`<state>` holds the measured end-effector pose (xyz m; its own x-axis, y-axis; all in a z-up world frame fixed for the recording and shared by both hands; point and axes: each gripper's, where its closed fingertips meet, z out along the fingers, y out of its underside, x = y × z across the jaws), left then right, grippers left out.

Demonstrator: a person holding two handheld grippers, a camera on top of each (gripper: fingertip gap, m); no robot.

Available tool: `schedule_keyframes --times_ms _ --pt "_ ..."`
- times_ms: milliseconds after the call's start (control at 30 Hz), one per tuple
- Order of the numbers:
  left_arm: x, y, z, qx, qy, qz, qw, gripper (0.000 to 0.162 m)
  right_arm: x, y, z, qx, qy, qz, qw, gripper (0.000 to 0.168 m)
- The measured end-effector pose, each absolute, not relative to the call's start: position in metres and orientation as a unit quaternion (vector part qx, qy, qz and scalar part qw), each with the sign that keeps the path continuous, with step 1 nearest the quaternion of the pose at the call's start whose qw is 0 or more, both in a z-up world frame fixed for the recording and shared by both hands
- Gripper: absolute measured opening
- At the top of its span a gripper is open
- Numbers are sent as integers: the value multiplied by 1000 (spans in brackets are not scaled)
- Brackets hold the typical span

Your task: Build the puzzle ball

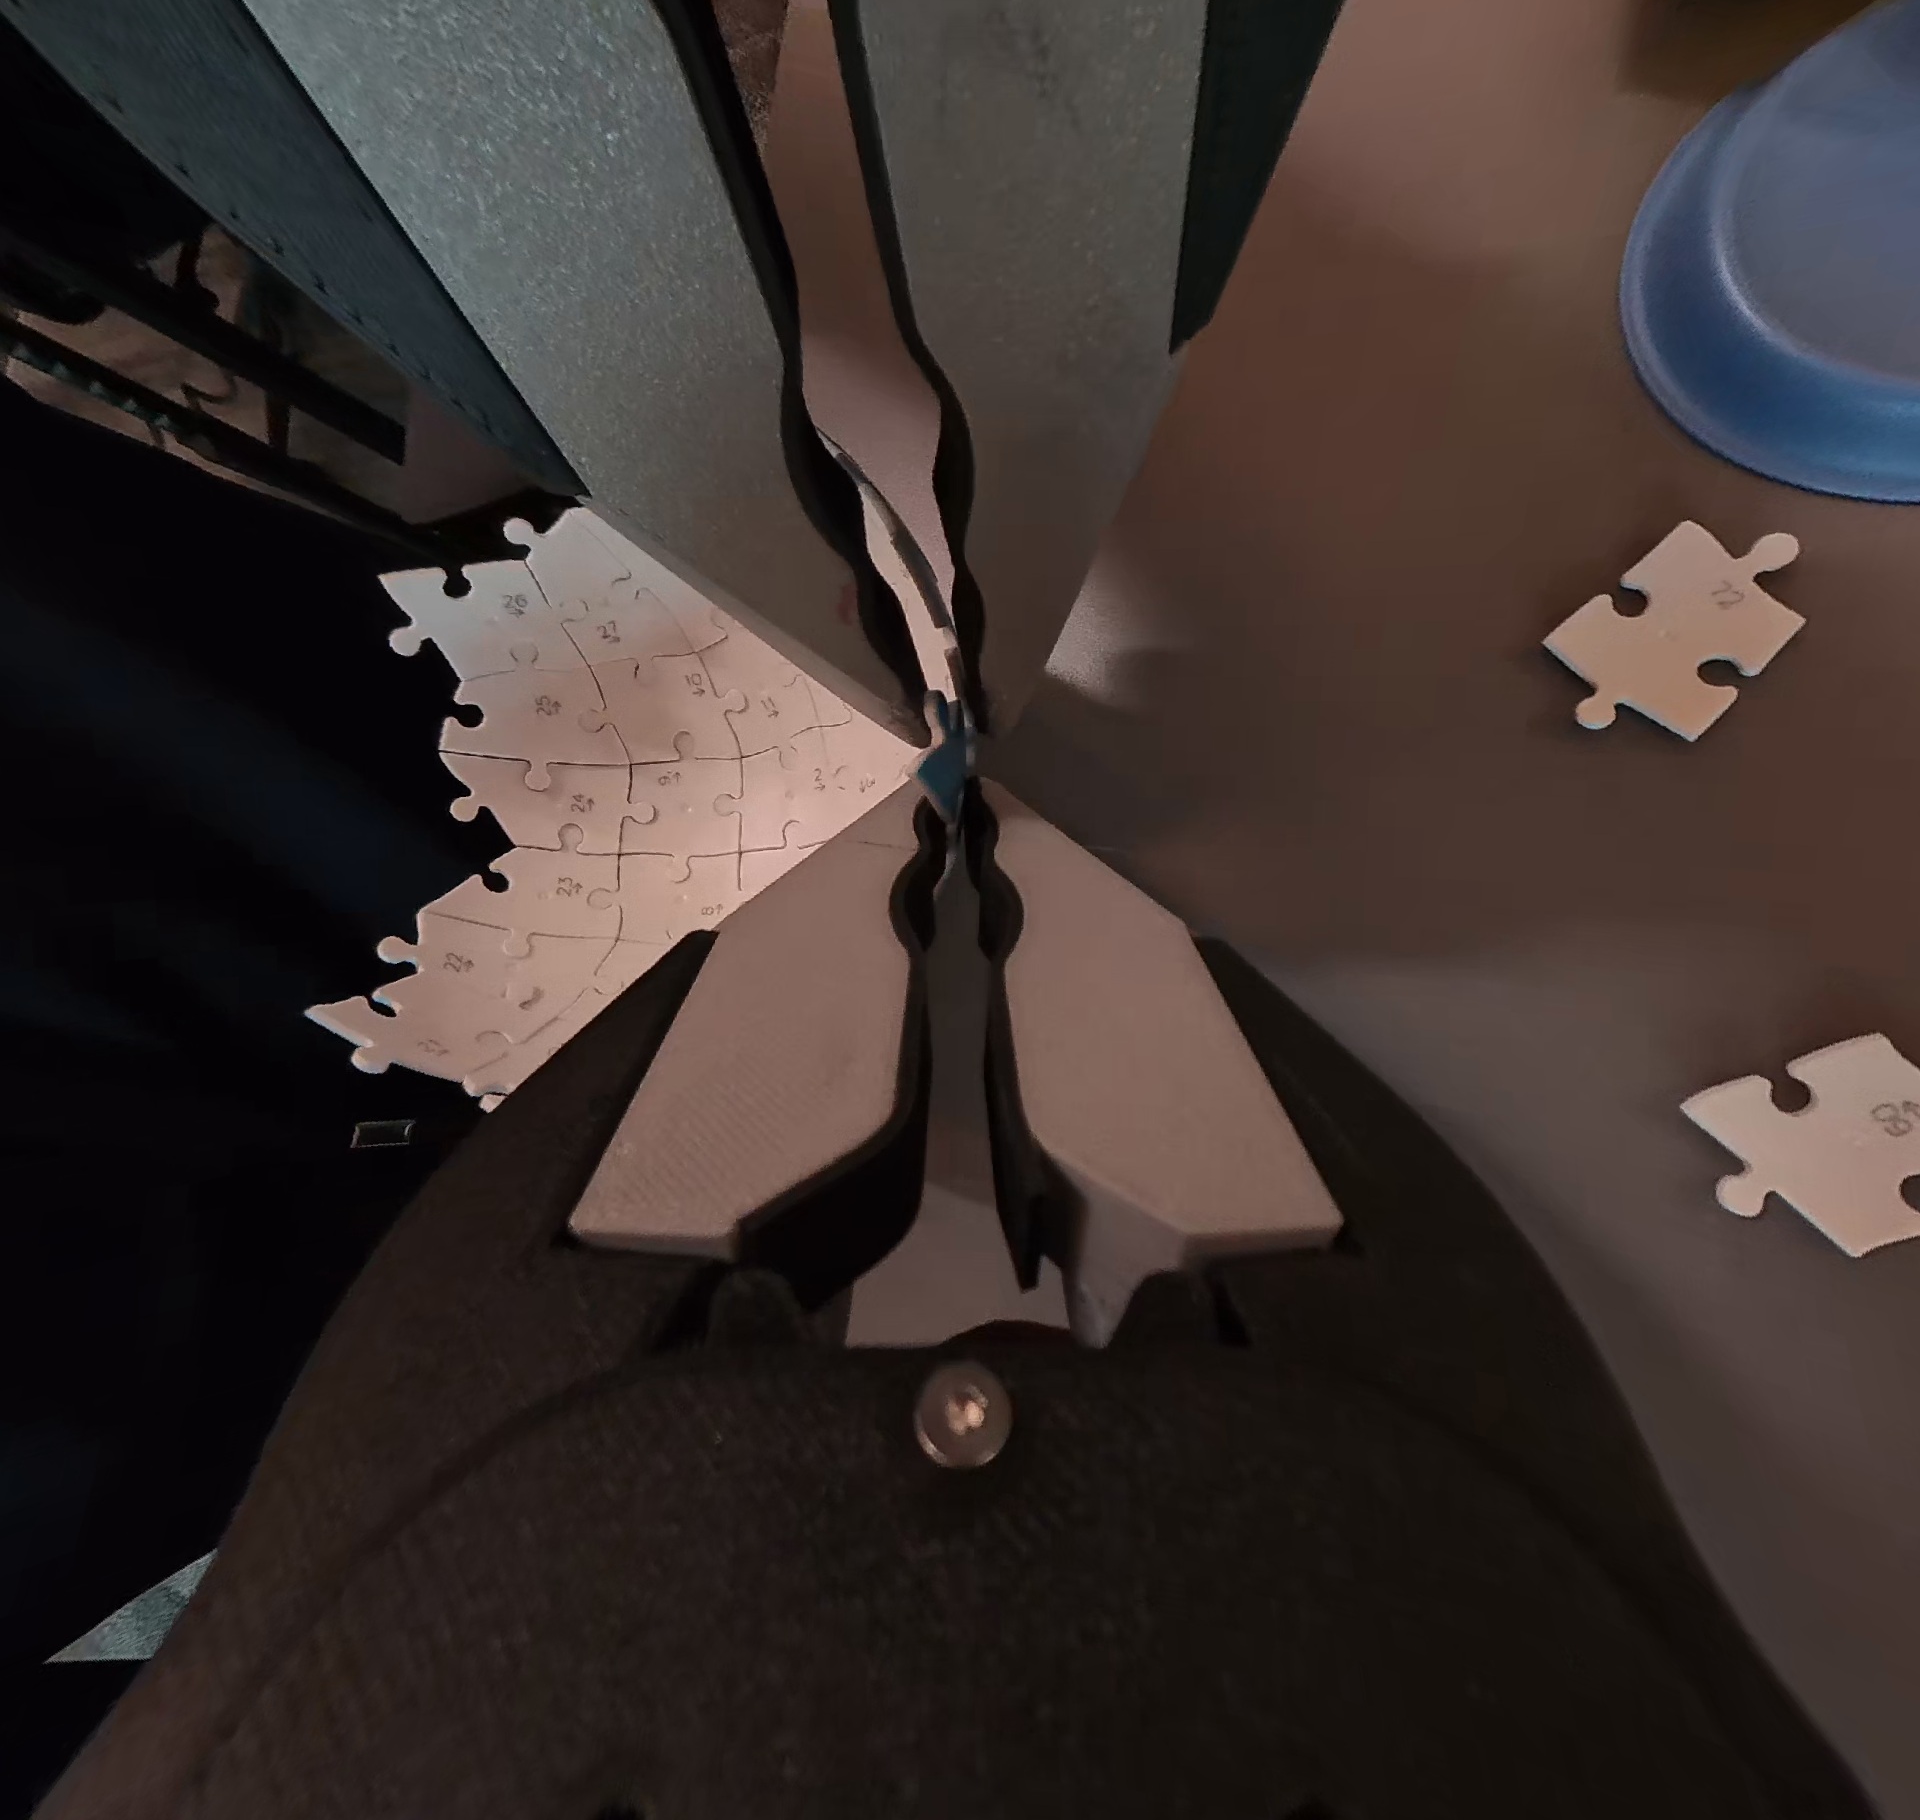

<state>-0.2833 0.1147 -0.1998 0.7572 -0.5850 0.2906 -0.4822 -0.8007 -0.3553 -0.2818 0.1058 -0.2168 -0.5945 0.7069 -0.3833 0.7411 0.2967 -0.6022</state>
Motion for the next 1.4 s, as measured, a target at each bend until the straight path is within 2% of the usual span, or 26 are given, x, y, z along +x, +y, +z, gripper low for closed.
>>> schedule_keyframes --times_ms 1133,1400 --pt "-284 116 -200 -933 289 -169 133 0 -284 105 -215 457 784 -419 29 0" --pt "-285 113 -198 -932 282 -183 134 1 -290 107 -214 434 795 -424 -8 9"
